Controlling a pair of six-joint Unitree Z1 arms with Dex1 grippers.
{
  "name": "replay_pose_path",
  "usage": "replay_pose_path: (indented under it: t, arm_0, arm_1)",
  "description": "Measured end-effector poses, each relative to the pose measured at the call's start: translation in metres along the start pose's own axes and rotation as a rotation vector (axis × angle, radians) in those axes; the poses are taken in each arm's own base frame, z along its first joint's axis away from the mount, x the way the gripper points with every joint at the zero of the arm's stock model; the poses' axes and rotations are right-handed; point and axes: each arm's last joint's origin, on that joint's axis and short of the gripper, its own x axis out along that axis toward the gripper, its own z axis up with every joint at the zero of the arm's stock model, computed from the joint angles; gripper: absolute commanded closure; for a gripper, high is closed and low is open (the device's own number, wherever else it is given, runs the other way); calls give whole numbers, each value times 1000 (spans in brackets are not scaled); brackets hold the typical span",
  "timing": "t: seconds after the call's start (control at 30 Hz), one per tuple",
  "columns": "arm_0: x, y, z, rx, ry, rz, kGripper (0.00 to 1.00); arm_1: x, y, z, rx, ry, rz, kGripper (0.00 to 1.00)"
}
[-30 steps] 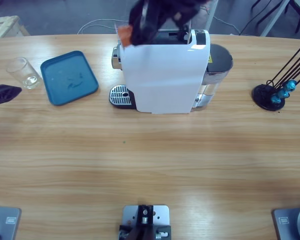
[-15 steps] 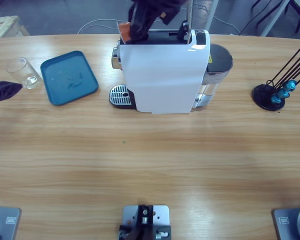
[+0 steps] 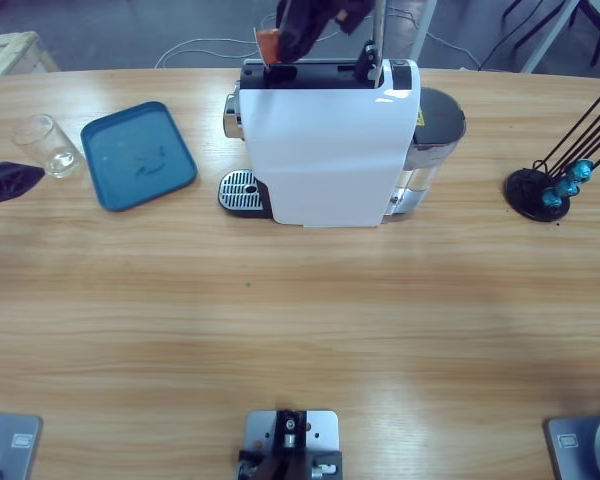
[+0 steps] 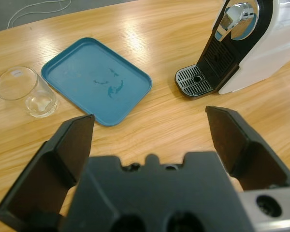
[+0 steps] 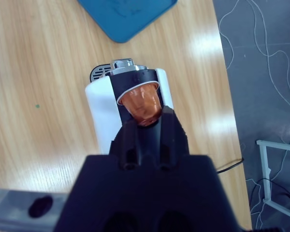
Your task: Pour coffee
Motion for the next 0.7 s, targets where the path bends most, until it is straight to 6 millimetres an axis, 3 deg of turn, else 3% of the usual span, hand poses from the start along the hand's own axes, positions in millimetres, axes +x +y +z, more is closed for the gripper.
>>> replay_pose_path:
  t: [0.1,0.47,0.7]
  arm_0:
    - [0,0,0,0,0,0,18]
    - [0,0,0,0,0,0,18]
    - [0,0,0,0,0,0,18]
  arm_1:
    - [8,0,-1,5,12,8,1000]
    - [4,-1,0,21,17,1,1000]
    - [15,0,-3,39,51,23,1000]
